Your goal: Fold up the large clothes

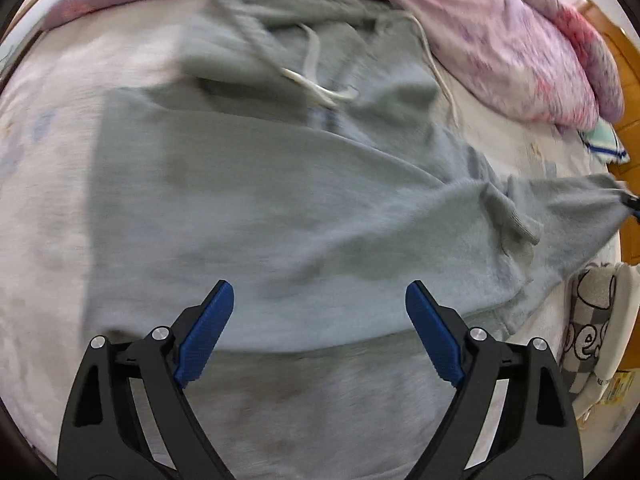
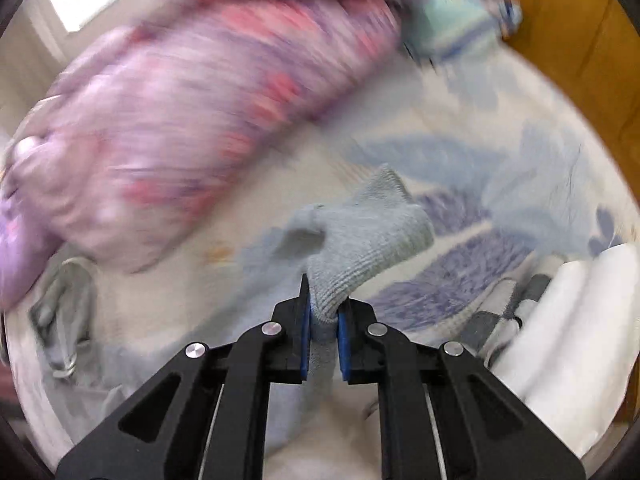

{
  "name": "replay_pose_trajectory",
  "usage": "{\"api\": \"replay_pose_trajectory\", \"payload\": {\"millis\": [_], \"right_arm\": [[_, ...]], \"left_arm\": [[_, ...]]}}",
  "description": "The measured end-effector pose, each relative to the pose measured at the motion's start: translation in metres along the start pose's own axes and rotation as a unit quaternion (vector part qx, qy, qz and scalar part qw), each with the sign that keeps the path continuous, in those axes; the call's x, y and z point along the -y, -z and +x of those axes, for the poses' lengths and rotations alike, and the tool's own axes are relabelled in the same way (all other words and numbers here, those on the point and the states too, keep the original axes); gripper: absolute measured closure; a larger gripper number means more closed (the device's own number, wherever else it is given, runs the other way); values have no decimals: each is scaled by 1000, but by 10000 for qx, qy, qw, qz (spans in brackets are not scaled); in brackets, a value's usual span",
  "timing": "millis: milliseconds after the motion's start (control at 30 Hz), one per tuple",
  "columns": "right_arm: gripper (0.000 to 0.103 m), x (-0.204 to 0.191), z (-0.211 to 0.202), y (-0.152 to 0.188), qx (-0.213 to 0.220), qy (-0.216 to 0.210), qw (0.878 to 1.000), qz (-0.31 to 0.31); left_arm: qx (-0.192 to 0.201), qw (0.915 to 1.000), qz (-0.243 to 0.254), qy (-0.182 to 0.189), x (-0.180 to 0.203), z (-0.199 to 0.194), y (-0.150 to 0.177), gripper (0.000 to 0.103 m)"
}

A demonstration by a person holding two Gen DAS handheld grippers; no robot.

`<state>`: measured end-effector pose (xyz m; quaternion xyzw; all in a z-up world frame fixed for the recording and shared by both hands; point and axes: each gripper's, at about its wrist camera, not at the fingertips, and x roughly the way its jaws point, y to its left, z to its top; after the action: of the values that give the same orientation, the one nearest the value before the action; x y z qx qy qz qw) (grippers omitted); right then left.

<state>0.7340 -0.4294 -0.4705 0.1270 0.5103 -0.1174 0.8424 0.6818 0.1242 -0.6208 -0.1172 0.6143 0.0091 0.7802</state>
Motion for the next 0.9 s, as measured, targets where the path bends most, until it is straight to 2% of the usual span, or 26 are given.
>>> {"api": "replay_pose_trajectory", "payload": {"millis": [100,167,333,433,567,600,667,733,767,833,867,900], "right_arm": [[93,-64,-54,24,470,-367,9974,-405],[93,-114,-75,42,599,-552,9939,-745],[93,-256,-117,110,531,-1240,9783,-1571],[93,-336,-120,156,379,-1467,9666,-2067],[93,-426,-94,217,-57,-1583,9533,-2572],[90,-450,-81,237,-206,-1543,9485,-2760],[89,-477,-60,262,-497,-1501,9384,-3073],[81,-497,-37,287,-815,-1581,9315,-3174],[81,-501,-28,293,-1004,-1629,9271,-3222],[79,-502,-25,303,-1302,-2039,9223,-3014],[75,-501,-26,303,-1355,-2141,9217,-2936],[62,-498,-27,301,-1448,-2379,9184,-2810]], "left_arm": [[112,9998,-146,-61,-38,-22,2,15],[143,9994,-286,-97,-60,-33,2,15],[308,9979,-559,-98,-118,-71,4,15],[428,9972,-599,-102,-152,-94,8,15],[517,9957,-747,-163,-195,-113,18,15],[528,9952,-810,-164,-205,-116,20,15],[538,9943,-908,-154,-222,-119,27,15],[521,9938,-968,-139,-232,-119,31,15],[521,9935,-1006,-125,-237,-119,34,15],[501,9929,-1078,-100,-243,-117,37,15],[498,9921,-1153,-52,-245,-116,38,15],[495,9914,-1213,-31,-246,-115,38,15]]}}
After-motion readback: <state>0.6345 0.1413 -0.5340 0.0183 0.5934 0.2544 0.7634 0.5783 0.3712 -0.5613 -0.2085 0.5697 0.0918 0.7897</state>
